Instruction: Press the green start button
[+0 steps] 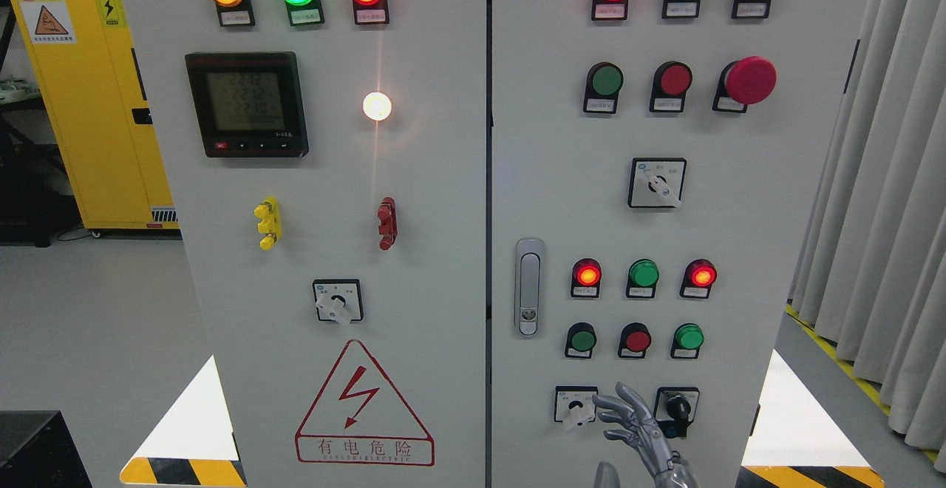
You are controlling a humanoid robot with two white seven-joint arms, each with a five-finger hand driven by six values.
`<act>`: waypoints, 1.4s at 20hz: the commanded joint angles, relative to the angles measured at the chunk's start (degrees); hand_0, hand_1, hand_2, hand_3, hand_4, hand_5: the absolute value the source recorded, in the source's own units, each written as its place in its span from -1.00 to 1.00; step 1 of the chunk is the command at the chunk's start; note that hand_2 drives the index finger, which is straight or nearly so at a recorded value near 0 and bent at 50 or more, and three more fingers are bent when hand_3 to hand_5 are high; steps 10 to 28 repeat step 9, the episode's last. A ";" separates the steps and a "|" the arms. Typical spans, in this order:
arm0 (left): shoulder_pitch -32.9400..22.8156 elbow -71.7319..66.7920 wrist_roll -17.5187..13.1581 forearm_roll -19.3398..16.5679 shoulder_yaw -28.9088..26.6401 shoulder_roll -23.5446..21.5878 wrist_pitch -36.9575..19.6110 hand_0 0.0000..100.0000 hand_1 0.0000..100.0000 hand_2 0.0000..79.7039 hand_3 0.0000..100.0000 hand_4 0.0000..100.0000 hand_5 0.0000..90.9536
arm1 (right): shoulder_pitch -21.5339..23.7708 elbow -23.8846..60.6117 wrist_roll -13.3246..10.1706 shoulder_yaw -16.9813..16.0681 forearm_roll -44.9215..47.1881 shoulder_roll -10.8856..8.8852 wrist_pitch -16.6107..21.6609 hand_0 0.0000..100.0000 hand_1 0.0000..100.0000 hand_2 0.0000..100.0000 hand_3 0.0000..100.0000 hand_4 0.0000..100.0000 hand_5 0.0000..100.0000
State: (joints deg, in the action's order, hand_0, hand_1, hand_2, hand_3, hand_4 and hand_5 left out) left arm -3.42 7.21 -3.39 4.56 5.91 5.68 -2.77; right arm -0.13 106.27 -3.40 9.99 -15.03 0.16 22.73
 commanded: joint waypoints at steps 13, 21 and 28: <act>0.08 0.00 -0.04 0.01 0.06 -0.05 0.05 -0.76 0.11 -1.00 -1.00 -1.00 -1.00 | 1.89 0.79 0.32 0.38 1.41 1.42 0.04 0.70 0.49 -1.00 -0.92 -0.87 -0.95; 0.08 0.00 -0.04 0.01 0.06 -0.05 0.05 -0.76 0.11 -1.00 -1.00 -1.00 -1.00 | 1.89 0.79 0.32 0.38 1.41 1.42 0.04 0.70 0.49 -1.00 -0.92 -0.87 -0.95; 0.08 0.00 -0.04 0.01 0.06 -0.05 0.05 -0.76 0.11 -1.00 -1.00 -1.00 -1.00 | 1.89 0.79 0.32 0.38 1.41 1.42 0.04 0.70 0.49 -1.00 -0.92 -0.87 -0.95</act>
